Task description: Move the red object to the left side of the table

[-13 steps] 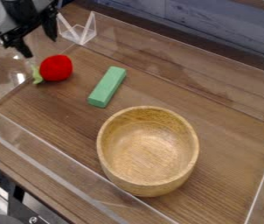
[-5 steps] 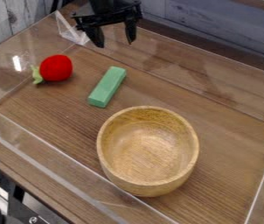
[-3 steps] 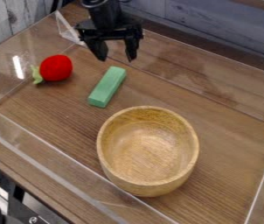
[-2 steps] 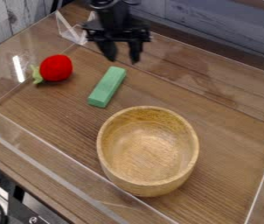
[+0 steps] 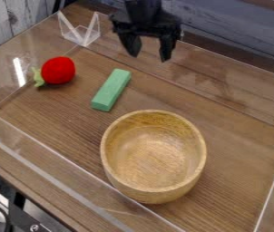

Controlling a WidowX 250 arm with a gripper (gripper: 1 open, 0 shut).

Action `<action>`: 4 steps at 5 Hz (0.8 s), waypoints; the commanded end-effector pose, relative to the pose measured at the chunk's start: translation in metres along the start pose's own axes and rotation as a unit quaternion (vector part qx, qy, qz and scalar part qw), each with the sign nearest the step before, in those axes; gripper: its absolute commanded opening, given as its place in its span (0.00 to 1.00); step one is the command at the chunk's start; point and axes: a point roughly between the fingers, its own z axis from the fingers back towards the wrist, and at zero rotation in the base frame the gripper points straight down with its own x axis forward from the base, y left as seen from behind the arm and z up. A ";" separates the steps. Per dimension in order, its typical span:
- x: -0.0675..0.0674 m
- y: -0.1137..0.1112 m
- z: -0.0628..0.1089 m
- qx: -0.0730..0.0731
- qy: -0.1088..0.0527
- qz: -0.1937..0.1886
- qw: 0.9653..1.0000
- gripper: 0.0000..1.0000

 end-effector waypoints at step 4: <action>0.007 0.014 0.022 0.046 -0.032 -0.030 0.998 1.00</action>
